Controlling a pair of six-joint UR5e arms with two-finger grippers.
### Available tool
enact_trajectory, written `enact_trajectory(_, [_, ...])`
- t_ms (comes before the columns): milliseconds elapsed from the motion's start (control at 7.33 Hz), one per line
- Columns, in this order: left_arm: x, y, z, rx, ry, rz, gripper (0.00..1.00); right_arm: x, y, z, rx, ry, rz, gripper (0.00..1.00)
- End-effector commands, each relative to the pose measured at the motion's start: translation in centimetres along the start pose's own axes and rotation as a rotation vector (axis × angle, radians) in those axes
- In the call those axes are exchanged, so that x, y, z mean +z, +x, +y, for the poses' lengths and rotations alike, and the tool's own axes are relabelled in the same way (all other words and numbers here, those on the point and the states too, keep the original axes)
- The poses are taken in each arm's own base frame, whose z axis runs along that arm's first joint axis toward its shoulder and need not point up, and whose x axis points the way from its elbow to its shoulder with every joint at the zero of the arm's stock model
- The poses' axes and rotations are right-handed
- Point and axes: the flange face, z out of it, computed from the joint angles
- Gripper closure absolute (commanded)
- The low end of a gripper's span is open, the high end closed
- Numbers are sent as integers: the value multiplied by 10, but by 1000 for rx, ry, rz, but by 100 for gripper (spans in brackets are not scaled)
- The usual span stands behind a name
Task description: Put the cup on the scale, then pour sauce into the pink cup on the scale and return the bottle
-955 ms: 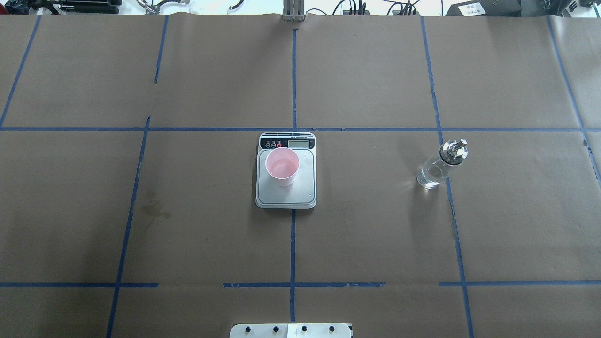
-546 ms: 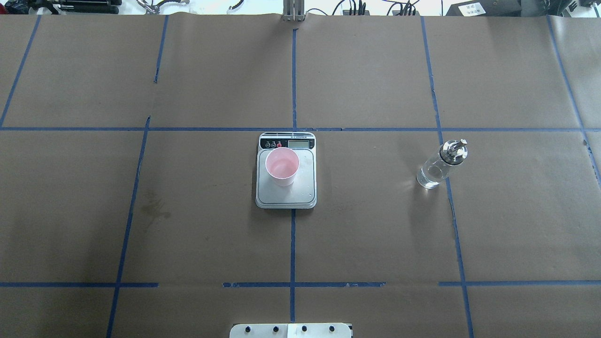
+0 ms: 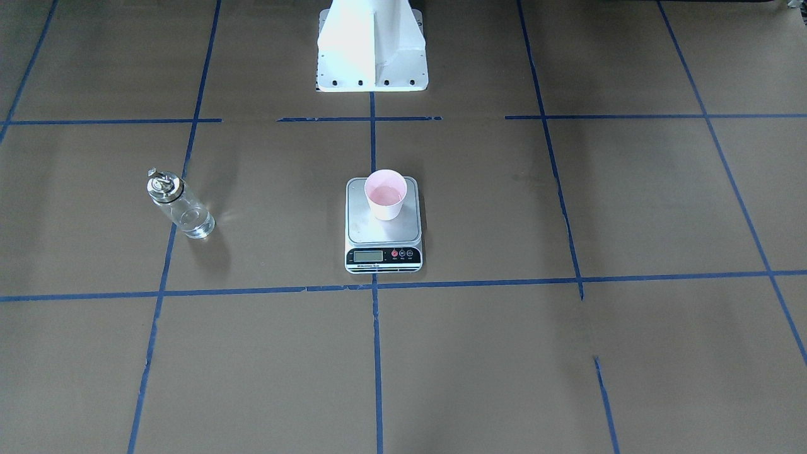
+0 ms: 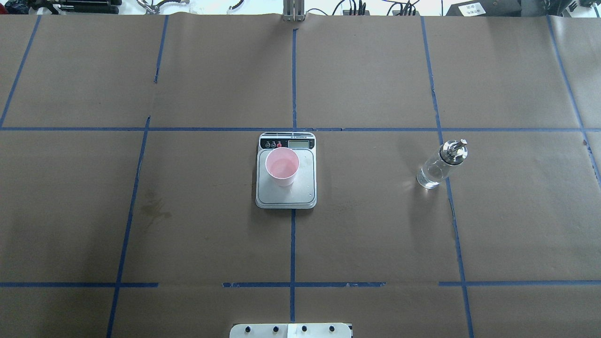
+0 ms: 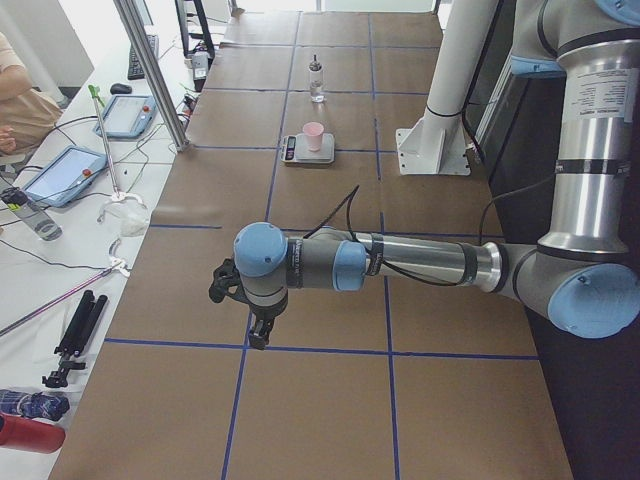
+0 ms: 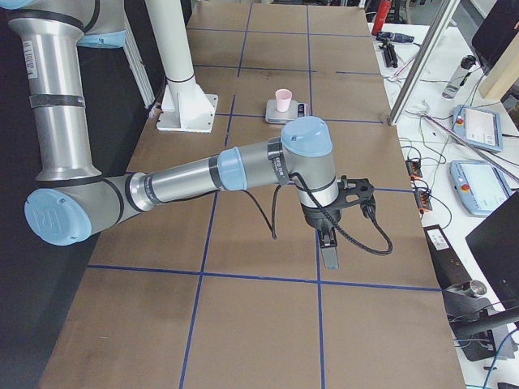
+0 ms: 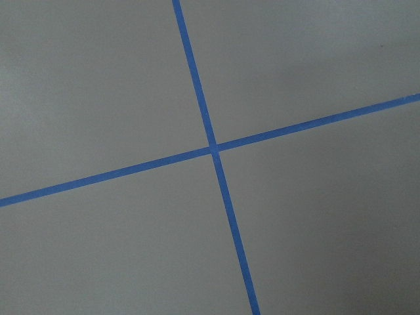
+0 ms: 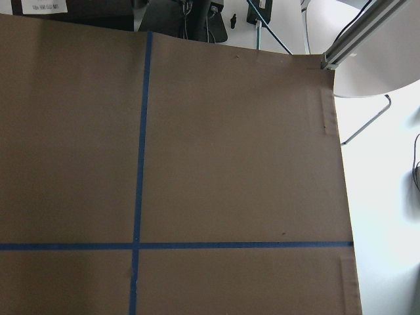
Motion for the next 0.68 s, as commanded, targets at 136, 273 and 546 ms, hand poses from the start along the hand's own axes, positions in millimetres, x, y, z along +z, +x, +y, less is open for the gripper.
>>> enact_trajectory(136, [-1, 1, -1, 2, 2, -1, 0, 36, -49, 0, -45, -133, -21, 0])
enact_trajectory(273, [0, 0, 0, 0, 0, 0, 0, 45, -57, 3, -36, -176, -22, 0])
enact_trajectory(546, [0, 0, 0, -1, -1, -1, 0, 64, -57, 23, -9, -260, -76, 0])
